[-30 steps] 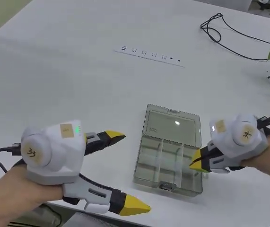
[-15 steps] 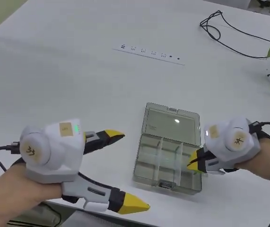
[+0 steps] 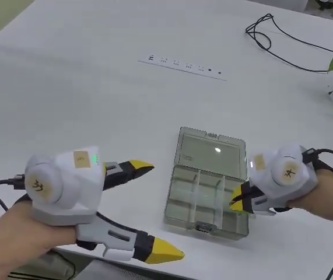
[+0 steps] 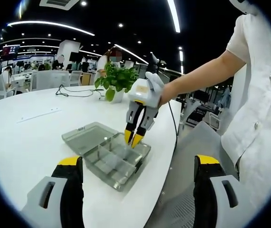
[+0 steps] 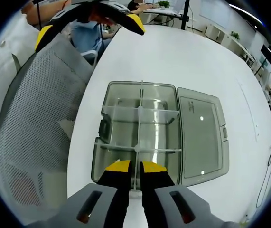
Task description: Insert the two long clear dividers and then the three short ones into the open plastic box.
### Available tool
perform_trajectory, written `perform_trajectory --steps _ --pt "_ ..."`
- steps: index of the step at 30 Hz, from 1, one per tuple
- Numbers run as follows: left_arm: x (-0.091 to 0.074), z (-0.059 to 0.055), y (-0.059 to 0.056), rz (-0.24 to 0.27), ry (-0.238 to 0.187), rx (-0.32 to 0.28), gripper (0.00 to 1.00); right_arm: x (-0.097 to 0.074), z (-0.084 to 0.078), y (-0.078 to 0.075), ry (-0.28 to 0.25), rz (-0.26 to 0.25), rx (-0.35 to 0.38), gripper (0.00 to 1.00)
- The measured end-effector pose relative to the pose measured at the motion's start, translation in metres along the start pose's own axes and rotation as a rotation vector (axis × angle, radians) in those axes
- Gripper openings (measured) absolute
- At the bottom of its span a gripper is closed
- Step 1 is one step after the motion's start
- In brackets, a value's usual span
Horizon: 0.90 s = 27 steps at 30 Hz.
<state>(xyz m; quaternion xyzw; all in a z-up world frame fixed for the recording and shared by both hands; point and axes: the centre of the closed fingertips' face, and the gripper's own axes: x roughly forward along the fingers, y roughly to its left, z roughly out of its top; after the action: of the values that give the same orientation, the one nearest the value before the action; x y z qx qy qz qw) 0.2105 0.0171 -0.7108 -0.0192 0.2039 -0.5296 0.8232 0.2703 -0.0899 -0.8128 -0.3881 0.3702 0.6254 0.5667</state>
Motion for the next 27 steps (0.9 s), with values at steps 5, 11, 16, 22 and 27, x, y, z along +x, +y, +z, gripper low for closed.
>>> perform_trajectory --steps 5,11,16,22,27 --pt "-0.001 0.001 0.0 0.0 0.0 0.002 1.0 -0.013 0.011 -0.001 -0.067 -0.027 0.045 0.12" --pt "-0.004 0.003 0.003 0.008 -0.003 0.01 1.0 -0.044 0.025 -0.004 -0.183 -0.1 0.131 0.2" --pt "-0.008 0.001 0.006 0.017 0.007 0.02 1.0 -0.077 0.029 -0.002 -0.274 -0.177 0.208 0.26" --pt "-0.014 0.002 0.009 0.028 0.009 0.03 1.0 -0.106 0.021 0.01 -0.333 -0.248 0.279 0.34" --pt "-0.018 0.0 0.012 0.035 0.023 0.043 1.0 -0.119 0.009 0.022 -0.365 -0.298 0.348 0.39"
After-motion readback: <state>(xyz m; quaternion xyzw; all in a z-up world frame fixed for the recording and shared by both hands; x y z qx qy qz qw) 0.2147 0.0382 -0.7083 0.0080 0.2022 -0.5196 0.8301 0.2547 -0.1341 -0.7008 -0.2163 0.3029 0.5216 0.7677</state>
